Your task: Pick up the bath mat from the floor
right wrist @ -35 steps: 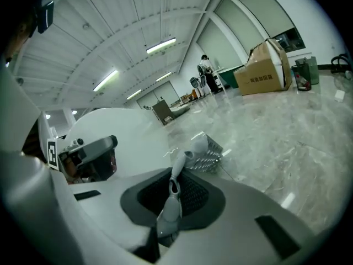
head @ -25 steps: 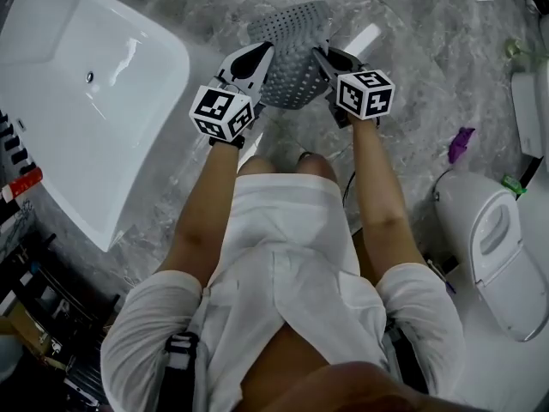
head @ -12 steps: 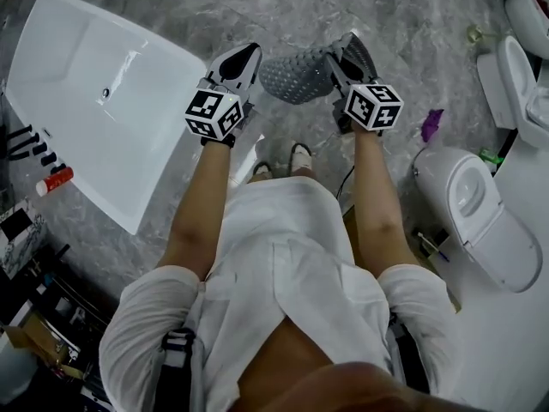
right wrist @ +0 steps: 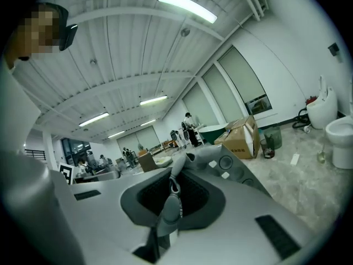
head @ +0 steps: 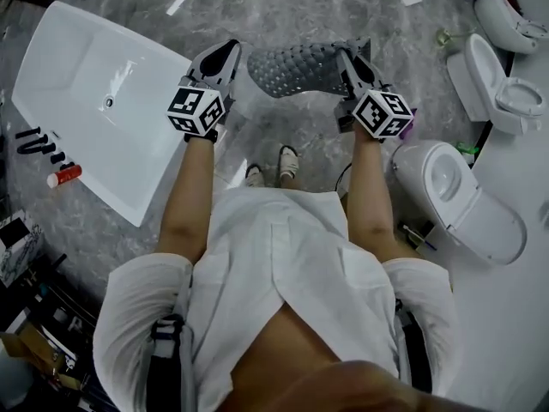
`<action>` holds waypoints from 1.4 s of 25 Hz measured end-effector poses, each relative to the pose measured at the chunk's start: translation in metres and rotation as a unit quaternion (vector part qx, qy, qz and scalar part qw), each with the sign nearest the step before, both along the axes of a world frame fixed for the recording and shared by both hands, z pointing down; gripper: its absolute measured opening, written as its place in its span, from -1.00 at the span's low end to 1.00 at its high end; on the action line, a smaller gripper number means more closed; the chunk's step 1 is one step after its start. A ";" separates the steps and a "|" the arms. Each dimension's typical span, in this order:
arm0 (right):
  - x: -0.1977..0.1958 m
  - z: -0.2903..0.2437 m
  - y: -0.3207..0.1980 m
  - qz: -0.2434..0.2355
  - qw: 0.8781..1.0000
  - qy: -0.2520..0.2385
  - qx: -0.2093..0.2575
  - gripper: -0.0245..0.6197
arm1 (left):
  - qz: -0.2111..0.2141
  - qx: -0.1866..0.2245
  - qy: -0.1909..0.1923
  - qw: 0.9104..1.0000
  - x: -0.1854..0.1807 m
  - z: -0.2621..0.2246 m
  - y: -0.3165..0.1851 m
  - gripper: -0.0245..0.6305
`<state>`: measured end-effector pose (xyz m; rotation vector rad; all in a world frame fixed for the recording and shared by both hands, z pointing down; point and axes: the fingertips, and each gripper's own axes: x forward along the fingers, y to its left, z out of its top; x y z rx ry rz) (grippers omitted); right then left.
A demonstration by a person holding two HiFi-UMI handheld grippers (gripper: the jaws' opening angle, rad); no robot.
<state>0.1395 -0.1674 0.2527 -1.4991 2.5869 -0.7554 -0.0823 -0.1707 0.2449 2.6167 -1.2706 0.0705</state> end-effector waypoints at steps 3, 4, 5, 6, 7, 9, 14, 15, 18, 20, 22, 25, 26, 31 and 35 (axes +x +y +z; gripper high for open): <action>-0.001 -0.044 0.006 0.003 0.999 -0.006 0.031 -0.79 | -0.012 0.012 0.005 1.000 -0.012 -0.029 0.010 -0.87; -0.002 -0.056 0.008 0.003 0.999 -0.007 0.041 -0.79 | -0.018 0.018 0.010 1.000 -0.017 -0.038 0.014 -0.87; -0.004 -0.067 0.011 0.002 0.999 -0.008 0.051 -0.79 | -0.024 0.023 0.014 0.999 -0.021 -0.047 0.017 -0.87; -0.006 -0.077 0.013 0.001 0.998 -0.009 0.060 -0.79 | -0.028 0.030 0.018 0.999 -0.023 -0.055 0.021 -0.87; -0.008 -0.086 0.016 -0.001 0.998 -0.010 0.068 -0.79 | -0.030 0.036 0.019 0.999 -0.025 -0.063 0.025 -0.87; -0.011 -0.103 0.020 -0.006 0.997 -0.011 0.082 -0.79 | -0.032 0.049 0.016 0.998 -0.027 -0.078 0.030 -0.87; -0.012 -0.129 0.026 -0.015 0.994 -0.013 0.104 -0.79 | -0.032 0.076 -0.007 0.997 -0.028 -0.107 0.040 -0.87; -0.012 -0.133 0.027 -0.017 0.994 -0.015 0.107 -0.79 | -0.033 0.078 -0.008 0.996 -0.029 -0.109 0.043 -0.87; -0.017 -0.141 0.032 -0.023 0.993 -0.014 0.118 -0.78 | -0.037 0.080 -0.012 0.996 -0.037 -0.112 0.051 -0.87; -0.021 -0.145 0.035 -0.025 0.992 -0.013 0.122 -0.78 | -0.040 0.081 -0.012 0.996 -0.044 -0.113 0.055 -0.87; -0.024 -0.148 0.035 -0.026 0.992 -0.012 0.123 -0.78 | -0.043 0.082 -0.012 0.996 -0.049 -0.115 0.056 -0.87; -0.026 -0.150 0.034 -0.027 0.992 -0.011 0.125 -0.78 | -0.045 0.084 -0.010 0.995 -0.053 -0.117 0.054 -0.87; -0.027 -0.150 0.035 -0.027 0.992 -0.012 0.125 -0.78 | -0.045 0.084 -0.010 0.995 -0.054 -0.117 0.054 -0.87; -0.037 -0.151 0.034 -0.028 0.992 -0.009 0.126 -0.78 | -0.043 0.084 -0.007 0.995 -0.063 -0.119 0.051 -0.87; -0.041 -0.153 0.033 -0.031 0.991 -0.008 0.129 -0.78 | -0.042 0.084 -0.007 0.996 -0.065 -0.119 0.050 -0.87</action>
